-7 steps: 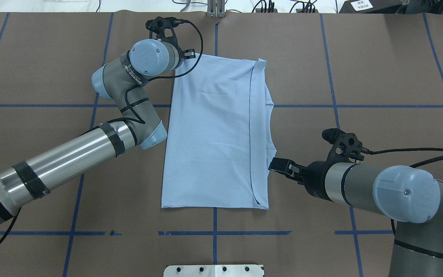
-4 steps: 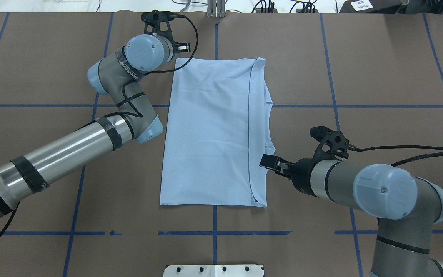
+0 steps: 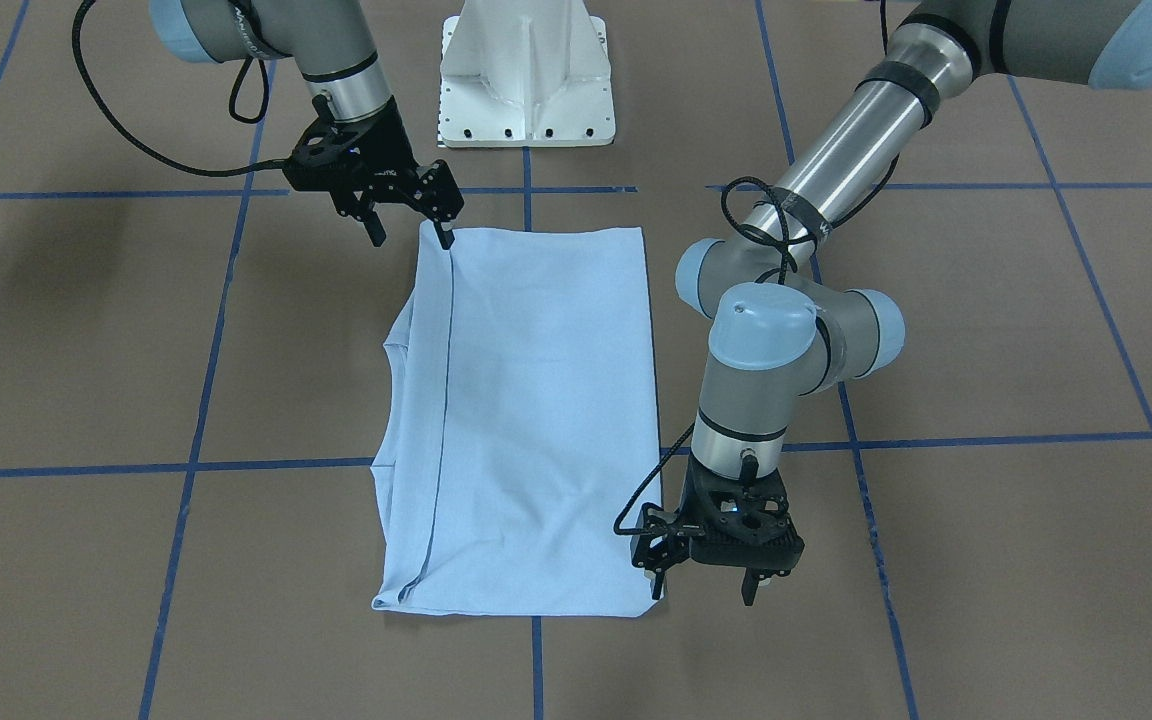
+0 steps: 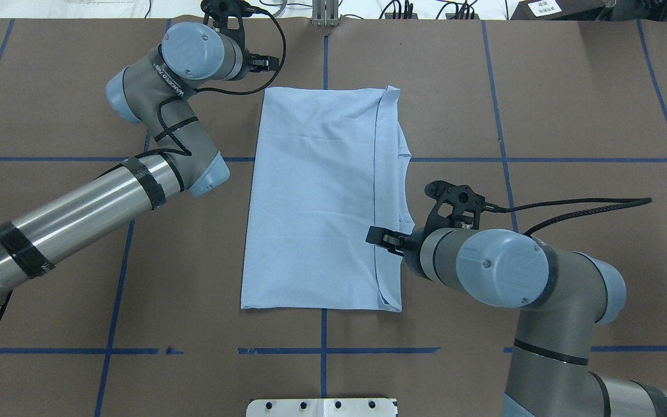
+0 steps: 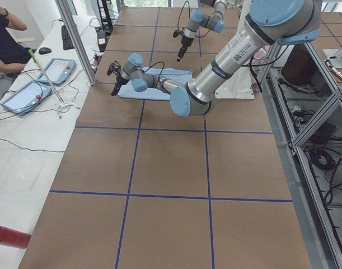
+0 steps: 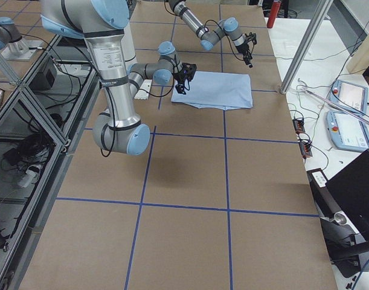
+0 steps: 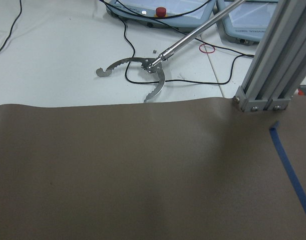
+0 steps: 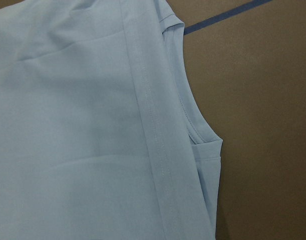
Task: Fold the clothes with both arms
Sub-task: 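Move the right gripper onto the shirt's side edge near the folded sleeve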
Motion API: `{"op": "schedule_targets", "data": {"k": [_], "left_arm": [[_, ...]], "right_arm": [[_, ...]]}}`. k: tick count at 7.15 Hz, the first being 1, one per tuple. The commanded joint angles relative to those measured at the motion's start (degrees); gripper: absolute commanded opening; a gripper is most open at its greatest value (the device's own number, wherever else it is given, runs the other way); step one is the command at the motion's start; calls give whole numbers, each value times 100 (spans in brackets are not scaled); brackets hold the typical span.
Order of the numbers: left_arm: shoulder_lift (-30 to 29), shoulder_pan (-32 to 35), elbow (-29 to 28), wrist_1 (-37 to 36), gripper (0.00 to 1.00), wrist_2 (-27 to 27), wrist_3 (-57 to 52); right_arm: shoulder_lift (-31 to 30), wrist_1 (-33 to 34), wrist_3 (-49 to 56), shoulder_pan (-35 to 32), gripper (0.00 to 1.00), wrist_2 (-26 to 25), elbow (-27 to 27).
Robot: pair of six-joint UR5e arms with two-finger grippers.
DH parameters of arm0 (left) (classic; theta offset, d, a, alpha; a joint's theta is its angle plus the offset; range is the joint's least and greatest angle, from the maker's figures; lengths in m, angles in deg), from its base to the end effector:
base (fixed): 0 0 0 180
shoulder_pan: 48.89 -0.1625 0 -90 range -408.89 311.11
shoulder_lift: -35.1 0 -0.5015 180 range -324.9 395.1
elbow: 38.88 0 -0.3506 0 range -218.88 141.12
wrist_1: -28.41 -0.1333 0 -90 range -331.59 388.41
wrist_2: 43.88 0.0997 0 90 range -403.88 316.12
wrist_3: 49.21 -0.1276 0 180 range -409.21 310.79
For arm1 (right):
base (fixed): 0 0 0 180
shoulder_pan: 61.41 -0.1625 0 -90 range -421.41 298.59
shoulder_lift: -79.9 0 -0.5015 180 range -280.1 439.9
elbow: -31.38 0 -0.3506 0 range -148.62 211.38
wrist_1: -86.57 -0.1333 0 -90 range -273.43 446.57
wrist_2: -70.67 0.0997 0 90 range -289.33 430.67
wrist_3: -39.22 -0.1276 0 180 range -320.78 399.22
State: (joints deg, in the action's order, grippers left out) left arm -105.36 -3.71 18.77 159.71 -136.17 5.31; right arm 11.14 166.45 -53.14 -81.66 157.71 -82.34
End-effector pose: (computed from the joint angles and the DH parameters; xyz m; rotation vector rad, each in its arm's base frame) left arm 0.5297 -0.7149 0.3518 0.6438 0.8145 -0.1331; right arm -0.5064 -0.3359 0.3734 0.1978 -0.9485 0.3883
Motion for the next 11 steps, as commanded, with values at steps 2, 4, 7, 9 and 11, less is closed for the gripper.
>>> {"op": "schedule_targets", "data": {"k": [2, 4, 7, 9, 11], "left_arm": [[827, 87, 2411, -1933, 100, -902, -807], [1116, 96, 3144, -2249, 100, -1044, -855], [1127, 87, 3129, -2240, 100, -1072, -837], [1127, 78, 3103, -2170, 100, -1072, -793], [1127, 69, 3103, -2161, 100, -1072, -793]], "right_arm": [[634, 441, 1339, -5, 100, 14, 1059], [680, 493, 1615, 152, 100, 381, 1203], [723, 1045, 2068, 232, 100, 1119, 1080], [829, 1915, 2415, 180, 100, 1491, 843], [811, 1917, 2424, 136, 100, 1404, 939]]}}
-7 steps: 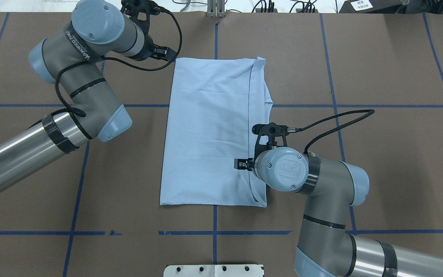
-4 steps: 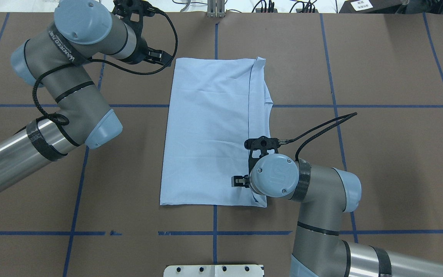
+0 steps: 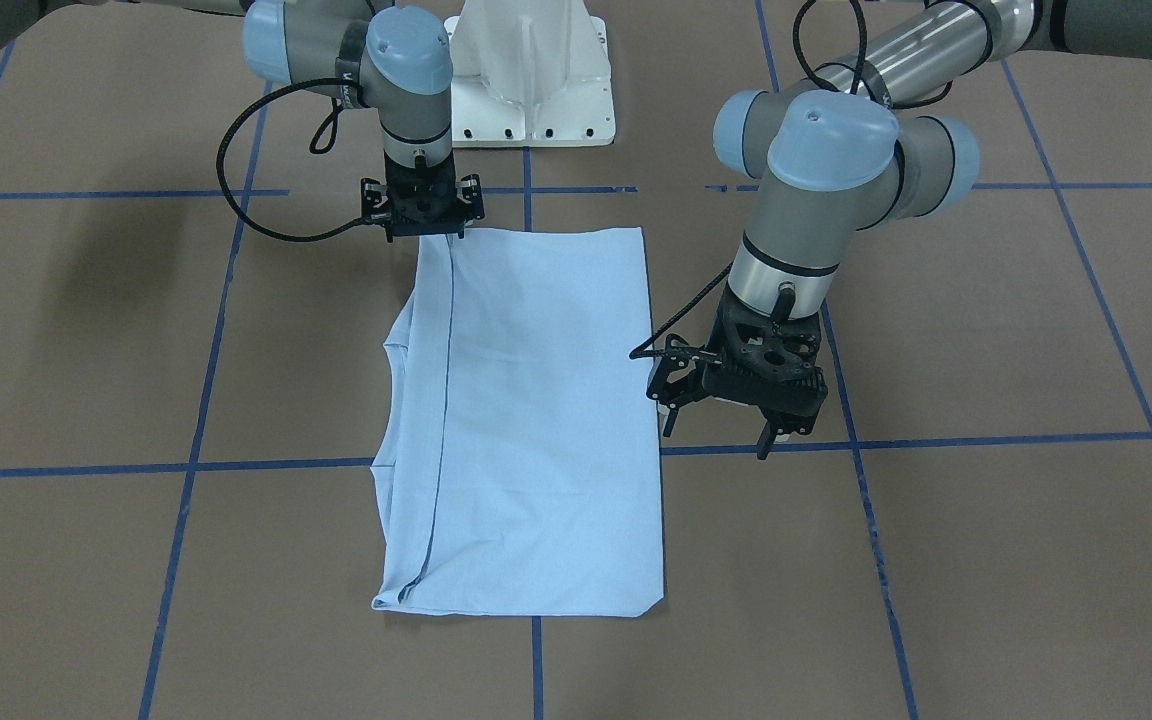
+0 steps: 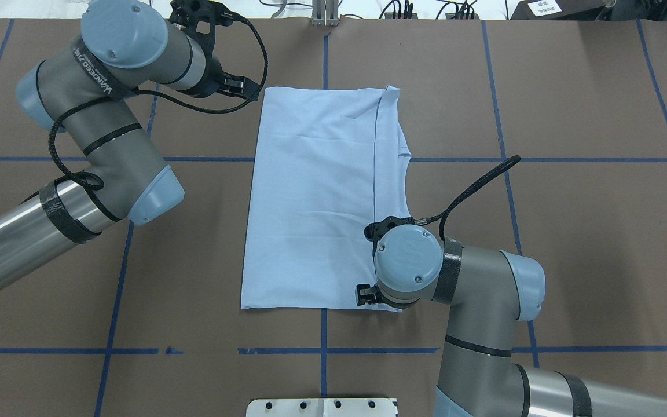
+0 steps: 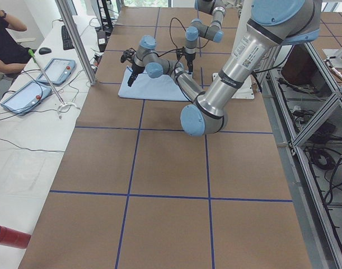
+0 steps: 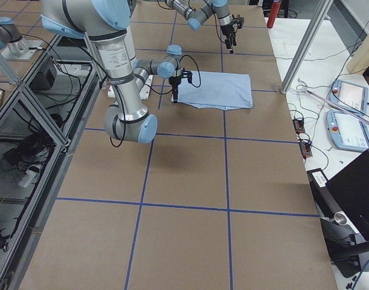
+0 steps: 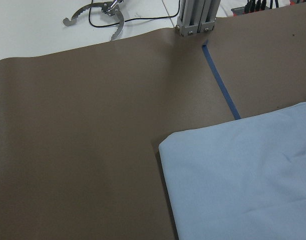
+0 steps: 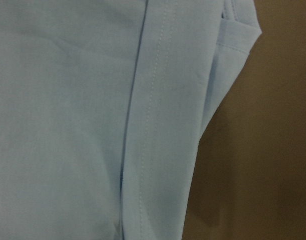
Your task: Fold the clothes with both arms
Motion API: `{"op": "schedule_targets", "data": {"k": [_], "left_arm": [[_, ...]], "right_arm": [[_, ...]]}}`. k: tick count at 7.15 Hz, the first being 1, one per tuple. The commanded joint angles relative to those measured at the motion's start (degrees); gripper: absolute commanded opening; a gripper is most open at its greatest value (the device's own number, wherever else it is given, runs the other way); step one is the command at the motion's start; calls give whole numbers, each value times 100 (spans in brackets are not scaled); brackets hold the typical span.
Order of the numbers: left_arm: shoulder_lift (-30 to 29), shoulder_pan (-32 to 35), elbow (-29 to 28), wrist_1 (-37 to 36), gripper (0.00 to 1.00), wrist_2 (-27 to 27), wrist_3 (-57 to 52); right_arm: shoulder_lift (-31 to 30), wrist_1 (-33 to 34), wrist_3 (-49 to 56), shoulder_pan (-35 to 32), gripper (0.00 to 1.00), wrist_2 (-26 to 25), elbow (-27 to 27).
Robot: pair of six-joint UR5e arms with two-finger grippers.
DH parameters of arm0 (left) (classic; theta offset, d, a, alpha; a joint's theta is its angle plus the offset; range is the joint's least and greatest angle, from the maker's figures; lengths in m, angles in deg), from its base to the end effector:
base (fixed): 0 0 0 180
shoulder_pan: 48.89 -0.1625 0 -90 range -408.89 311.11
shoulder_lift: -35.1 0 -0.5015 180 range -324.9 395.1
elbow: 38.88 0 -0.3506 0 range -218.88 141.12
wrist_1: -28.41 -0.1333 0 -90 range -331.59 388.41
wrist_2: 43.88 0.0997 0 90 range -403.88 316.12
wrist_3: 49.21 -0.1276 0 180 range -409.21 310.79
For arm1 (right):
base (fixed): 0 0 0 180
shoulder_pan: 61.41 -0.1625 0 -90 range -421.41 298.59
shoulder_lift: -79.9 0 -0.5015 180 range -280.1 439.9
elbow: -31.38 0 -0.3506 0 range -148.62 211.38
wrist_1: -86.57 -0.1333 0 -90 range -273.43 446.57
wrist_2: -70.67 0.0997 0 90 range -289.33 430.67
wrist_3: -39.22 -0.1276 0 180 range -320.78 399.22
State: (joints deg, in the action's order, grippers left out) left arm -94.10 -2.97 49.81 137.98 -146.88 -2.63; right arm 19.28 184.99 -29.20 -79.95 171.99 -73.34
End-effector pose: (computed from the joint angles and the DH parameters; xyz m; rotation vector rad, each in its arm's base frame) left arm 0.4481 -0.6130 0.3186 0.5541 0.8556 0.0740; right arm -0.5835 -0.3099 0.3990 0.0334 -0.6488 -0.1127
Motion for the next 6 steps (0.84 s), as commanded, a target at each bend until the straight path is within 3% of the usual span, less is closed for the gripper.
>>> {"op": "schedule_targets", "data": {"k": [1, 6], "left_arm": [[9, -5, -2, 12, 100, 0, 1], [36, -5, 7, 38, 100, 0, 1]], "right_arm": [[-3, 46, 31, -62, 100, -34, 100], [6, -7, 31, -115, 100, 27, 162]]}}
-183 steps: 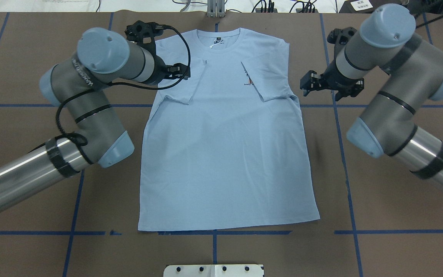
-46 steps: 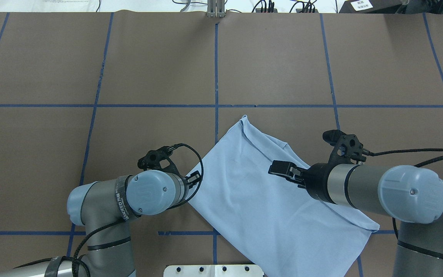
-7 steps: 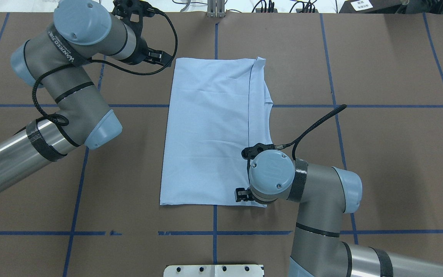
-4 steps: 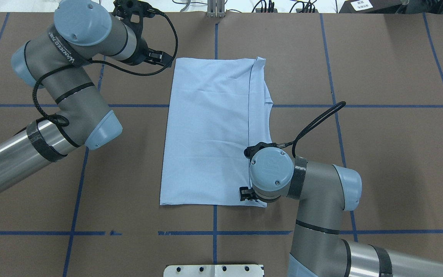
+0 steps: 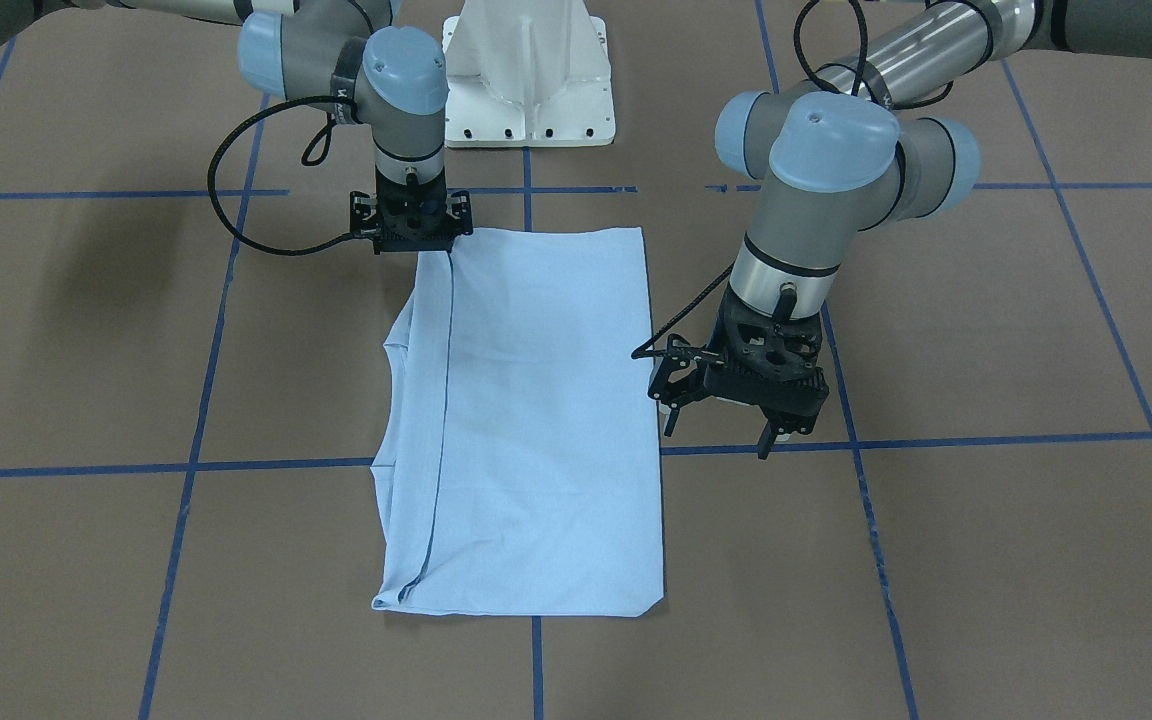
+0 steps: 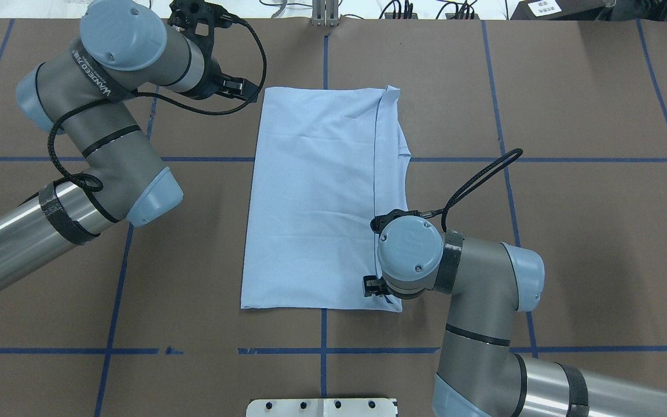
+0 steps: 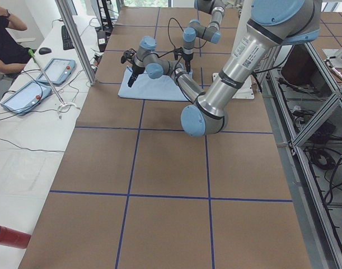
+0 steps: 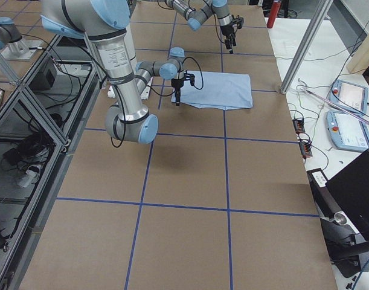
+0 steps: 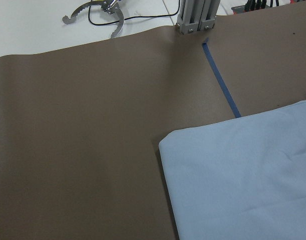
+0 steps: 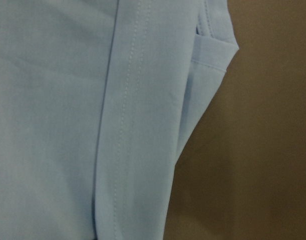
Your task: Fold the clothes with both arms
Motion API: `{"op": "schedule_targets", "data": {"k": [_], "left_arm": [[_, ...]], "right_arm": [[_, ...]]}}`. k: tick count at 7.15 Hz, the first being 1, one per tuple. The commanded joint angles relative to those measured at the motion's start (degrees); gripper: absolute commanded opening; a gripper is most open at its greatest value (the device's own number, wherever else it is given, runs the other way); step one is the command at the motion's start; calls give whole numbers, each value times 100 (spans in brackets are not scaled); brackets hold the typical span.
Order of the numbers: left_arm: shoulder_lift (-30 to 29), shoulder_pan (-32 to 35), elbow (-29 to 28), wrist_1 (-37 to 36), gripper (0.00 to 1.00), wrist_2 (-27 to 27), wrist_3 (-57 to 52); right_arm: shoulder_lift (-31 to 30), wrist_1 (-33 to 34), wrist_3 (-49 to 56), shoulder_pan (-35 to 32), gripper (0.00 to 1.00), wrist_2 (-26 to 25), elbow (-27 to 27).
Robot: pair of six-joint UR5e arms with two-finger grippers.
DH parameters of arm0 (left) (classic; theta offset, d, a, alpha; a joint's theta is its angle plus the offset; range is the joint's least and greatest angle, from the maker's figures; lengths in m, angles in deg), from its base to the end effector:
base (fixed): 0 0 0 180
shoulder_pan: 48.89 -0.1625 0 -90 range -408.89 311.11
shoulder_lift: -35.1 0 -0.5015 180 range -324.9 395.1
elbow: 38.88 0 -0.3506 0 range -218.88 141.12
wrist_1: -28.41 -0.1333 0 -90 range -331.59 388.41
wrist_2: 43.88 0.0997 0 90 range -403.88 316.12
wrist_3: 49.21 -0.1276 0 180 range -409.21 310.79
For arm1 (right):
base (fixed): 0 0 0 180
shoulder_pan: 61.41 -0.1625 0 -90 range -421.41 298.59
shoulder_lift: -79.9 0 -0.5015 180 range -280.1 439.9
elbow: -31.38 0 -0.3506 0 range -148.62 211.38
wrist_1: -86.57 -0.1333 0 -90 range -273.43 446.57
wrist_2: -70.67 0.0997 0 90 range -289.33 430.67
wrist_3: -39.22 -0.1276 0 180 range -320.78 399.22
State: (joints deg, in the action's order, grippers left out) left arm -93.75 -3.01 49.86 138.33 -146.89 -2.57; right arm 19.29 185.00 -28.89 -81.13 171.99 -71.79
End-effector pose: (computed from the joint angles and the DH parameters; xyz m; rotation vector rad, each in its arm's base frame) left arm 0.4476 -0.6118 0.3219 0.5539 0.8568 0.0738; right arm -0.5820 -0.3236 0.4100 0.0317 -0.6232 -0.0955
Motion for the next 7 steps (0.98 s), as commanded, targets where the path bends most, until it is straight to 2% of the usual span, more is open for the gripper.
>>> {"op": "schedule_targets", "data": {"k": [1, 4, 7], "left_arm": [[1, 0, 3, 3, 100, 1, 3], [-8, -9, -6, 3, 100, -8, 38], [1, -35, -93, 257, 100, -8, 152]], "right_arm": [[32, -17, 0, 4, 100, 46, 7], [15, 53, -9, -14, 100, 28, 77], [-186, 45, 0, -382, 100, 72, 51]]}}
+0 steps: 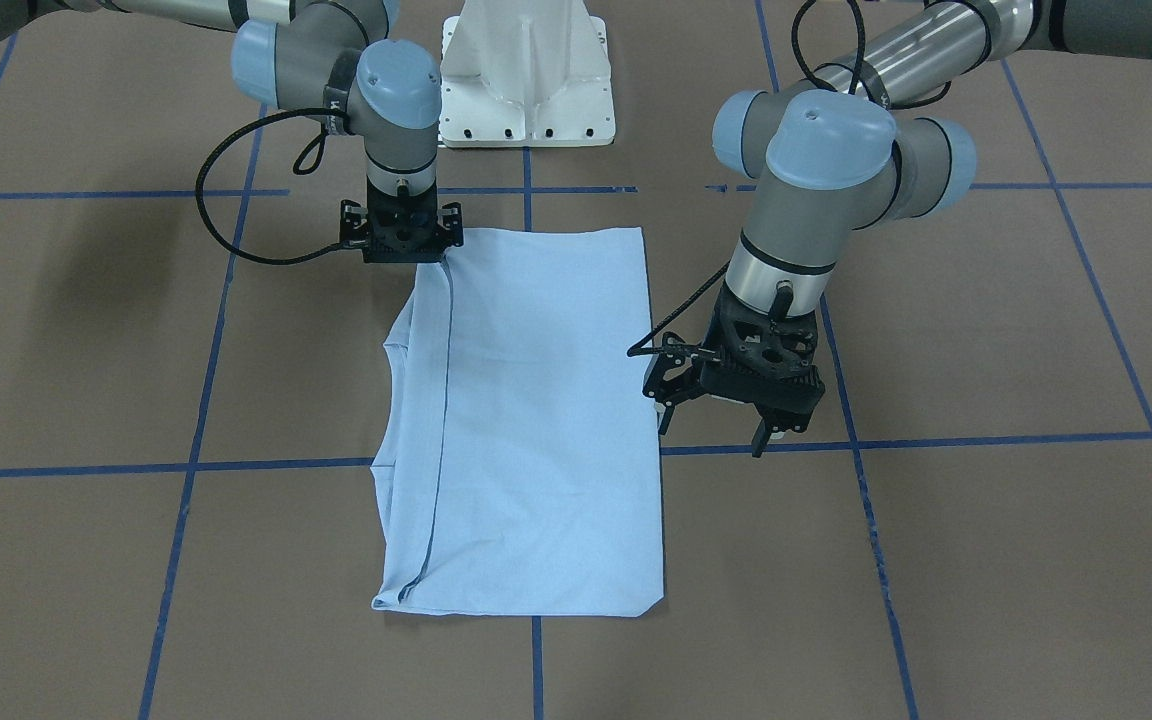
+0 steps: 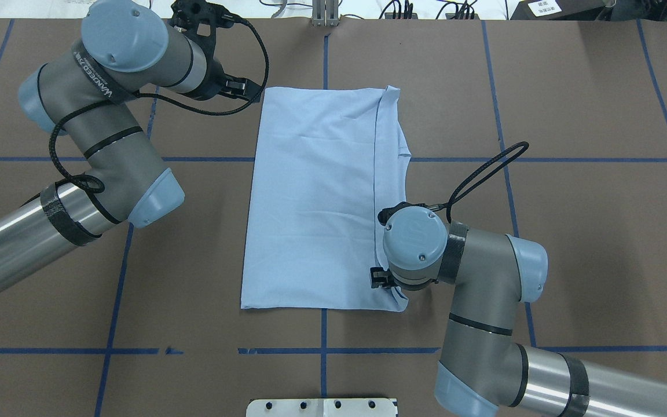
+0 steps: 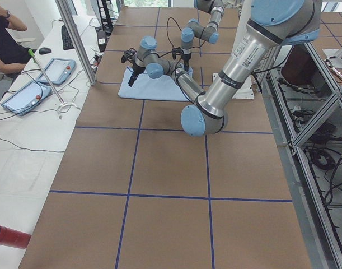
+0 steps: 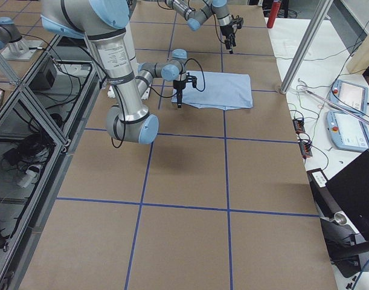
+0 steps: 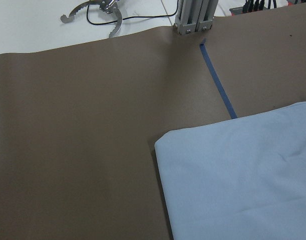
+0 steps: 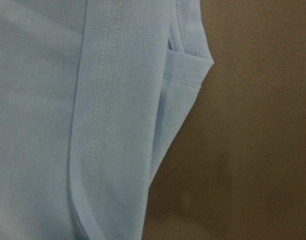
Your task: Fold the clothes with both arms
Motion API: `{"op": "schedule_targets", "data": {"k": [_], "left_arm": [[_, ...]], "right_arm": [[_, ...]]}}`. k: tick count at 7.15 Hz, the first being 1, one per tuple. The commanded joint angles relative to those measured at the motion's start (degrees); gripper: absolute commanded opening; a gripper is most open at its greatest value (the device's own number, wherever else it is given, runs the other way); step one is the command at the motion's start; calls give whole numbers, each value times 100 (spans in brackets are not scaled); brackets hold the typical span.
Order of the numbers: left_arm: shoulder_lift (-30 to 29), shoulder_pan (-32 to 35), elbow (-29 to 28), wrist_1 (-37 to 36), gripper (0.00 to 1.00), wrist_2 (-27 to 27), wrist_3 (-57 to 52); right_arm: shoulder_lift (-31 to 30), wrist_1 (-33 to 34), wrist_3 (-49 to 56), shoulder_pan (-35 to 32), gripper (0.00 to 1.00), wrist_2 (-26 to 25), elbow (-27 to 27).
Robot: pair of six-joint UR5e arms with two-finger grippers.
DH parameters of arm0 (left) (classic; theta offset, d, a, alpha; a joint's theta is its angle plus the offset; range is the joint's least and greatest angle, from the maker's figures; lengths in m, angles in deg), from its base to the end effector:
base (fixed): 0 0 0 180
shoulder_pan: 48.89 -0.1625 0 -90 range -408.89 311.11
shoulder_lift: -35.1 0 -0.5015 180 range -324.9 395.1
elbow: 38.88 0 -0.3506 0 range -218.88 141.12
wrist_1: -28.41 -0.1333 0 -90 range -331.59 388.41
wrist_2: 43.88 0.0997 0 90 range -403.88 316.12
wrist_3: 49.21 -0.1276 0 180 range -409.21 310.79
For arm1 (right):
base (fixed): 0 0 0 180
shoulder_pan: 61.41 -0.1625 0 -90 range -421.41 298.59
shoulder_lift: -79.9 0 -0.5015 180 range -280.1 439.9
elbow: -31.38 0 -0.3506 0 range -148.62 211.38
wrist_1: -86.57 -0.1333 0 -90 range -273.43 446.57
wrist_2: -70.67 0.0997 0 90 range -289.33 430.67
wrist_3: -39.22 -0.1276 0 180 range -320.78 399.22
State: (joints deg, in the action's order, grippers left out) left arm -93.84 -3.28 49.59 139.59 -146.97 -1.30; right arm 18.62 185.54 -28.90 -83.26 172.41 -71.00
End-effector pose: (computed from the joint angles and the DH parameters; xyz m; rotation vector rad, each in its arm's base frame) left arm 0.4512 -0.6102 0.3193 0.5548 0.8779 0.0610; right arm -0.5690 -0.3438 0.4246 0.0230 -0.5929 -0.0580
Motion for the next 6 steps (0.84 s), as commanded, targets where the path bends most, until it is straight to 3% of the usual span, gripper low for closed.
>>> {"op": "schedule_targets", "data": {"k": [1, 4, 6], "left_arm": [[10, -9, -76, 158, 100, 0, 25], [10, -9, -76, 159, 100, 0, 25], [10, -9, -76, 159, 100, 0, 17]], "right_arm": [[-252, -35, 36, -293, 100, 47, -37], [-324, -1, 97, -503, 100, 169, -413], [131, -70, 141, -672, 100, 399, -189]]}}
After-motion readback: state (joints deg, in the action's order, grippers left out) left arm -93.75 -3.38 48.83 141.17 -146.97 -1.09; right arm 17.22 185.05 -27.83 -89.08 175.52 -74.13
